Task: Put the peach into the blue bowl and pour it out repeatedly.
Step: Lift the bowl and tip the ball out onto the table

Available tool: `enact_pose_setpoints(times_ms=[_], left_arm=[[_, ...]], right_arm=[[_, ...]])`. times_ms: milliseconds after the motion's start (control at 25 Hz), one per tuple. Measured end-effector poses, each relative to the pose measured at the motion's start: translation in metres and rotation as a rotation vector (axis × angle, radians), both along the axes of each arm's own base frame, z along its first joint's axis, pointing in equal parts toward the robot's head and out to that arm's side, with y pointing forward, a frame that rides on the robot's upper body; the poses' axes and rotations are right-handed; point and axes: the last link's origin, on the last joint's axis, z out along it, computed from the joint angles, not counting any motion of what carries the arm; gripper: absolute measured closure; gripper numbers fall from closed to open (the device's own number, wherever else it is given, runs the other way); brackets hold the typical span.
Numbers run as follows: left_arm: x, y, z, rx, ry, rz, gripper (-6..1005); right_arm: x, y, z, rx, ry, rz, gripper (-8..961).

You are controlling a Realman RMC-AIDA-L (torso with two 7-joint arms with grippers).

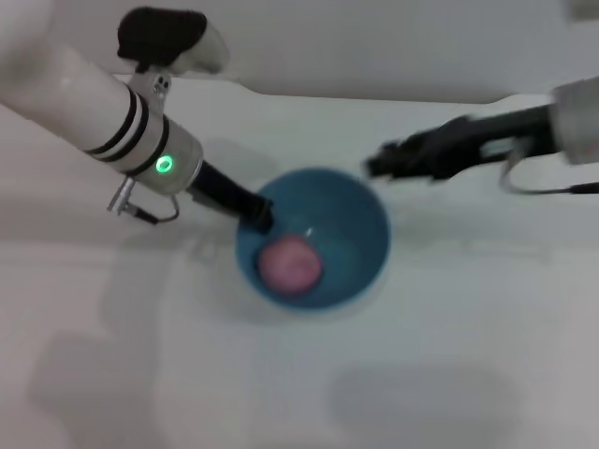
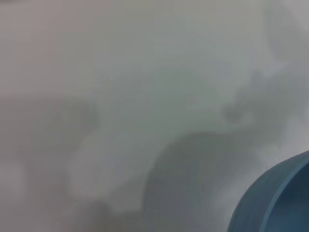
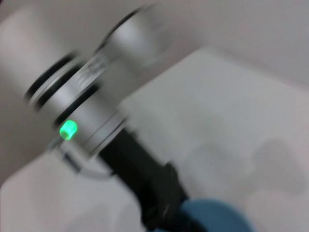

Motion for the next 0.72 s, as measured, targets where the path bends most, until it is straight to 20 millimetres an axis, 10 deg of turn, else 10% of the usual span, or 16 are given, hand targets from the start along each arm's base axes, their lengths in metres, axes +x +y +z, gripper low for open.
enact_pose_setpoints(times_ms=[720], left_arm=[[0.012,0.011,-0.017,0.385,-0.227,-0.399,1001]], right_arm=[[0.166,-0.057,0.081,0.429,0.433,-0.651,541]])
